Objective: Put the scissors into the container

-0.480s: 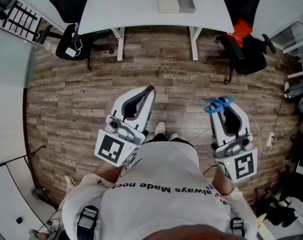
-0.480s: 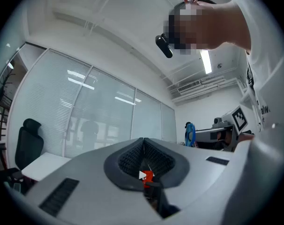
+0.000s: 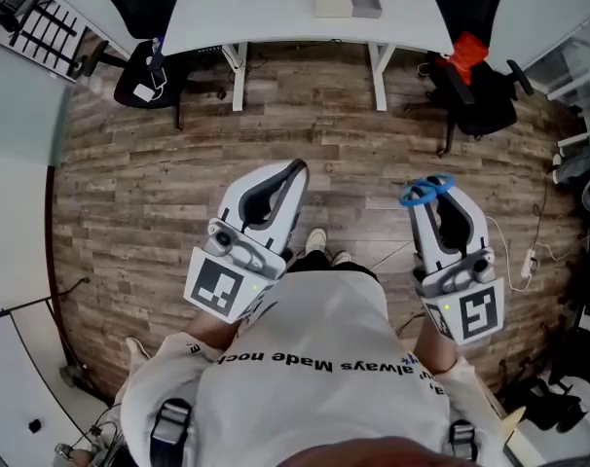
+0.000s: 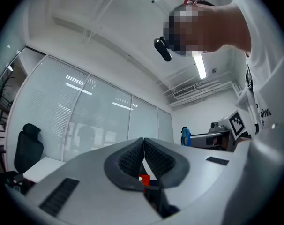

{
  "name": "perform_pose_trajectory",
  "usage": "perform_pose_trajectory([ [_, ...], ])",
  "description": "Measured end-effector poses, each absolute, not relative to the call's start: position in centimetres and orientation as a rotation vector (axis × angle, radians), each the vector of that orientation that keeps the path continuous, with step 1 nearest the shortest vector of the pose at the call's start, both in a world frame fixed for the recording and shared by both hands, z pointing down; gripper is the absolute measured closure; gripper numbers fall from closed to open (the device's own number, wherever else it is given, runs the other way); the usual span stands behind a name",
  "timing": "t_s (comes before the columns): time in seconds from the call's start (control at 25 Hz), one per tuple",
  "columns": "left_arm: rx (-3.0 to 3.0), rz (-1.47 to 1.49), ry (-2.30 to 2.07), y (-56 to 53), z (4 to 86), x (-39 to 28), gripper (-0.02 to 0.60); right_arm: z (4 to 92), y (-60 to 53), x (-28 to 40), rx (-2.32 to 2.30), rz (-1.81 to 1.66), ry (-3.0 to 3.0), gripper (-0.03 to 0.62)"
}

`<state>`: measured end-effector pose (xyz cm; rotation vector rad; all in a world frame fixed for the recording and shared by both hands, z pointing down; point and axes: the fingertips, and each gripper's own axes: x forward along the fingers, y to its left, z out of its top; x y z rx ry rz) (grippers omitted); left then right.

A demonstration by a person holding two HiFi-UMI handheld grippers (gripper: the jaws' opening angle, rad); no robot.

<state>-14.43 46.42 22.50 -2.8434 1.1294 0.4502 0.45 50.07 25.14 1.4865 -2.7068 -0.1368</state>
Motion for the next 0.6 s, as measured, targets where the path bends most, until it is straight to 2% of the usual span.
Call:
perform_pose_trajectory([
  [0.6,-2.854,0.427,1.155,44.7,23.2,-14.2,0.561,25.9,47.7,1.1,1.488,-0.113,-2.721,0.497],
])
